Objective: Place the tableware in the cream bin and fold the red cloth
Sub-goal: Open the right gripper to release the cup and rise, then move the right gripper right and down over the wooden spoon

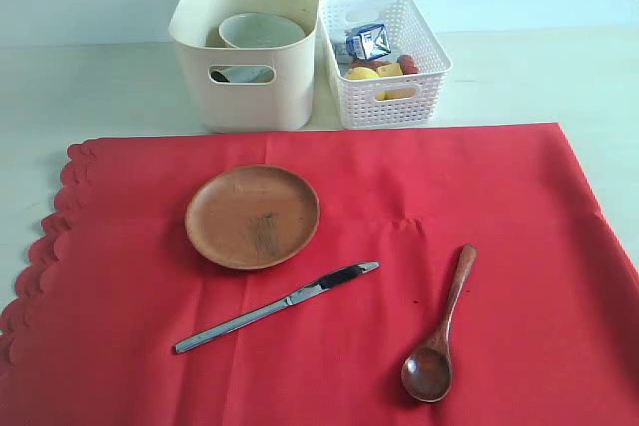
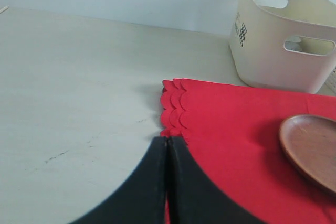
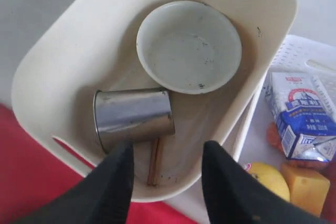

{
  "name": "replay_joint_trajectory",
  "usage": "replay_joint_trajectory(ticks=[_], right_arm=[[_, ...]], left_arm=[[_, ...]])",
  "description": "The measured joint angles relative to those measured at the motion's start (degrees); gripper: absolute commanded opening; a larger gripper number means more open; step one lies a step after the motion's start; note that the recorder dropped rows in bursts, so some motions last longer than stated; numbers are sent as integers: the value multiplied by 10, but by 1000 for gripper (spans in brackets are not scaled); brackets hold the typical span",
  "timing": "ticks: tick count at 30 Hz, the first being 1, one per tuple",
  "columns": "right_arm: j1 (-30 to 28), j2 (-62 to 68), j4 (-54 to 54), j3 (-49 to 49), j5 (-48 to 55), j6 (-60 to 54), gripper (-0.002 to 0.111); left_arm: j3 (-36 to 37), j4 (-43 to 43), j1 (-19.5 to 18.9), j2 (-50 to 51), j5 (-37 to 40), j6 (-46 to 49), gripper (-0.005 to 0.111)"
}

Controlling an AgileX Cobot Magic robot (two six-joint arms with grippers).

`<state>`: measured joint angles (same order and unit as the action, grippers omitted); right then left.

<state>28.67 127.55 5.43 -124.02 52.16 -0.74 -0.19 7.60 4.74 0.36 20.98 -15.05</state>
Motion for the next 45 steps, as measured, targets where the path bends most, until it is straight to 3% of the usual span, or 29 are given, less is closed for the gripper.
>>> replay_joint_trajectory(ticks=[22, 45], right_arm=[[0, -53, -10, 0, 171, -1, 42], [0, -122, -12, 29, 179, 7, 42]], left_arm=[[0, 0, 0, 0, 0, 0, 0], [0, 0, 0, 0, 0, 0, 0]])
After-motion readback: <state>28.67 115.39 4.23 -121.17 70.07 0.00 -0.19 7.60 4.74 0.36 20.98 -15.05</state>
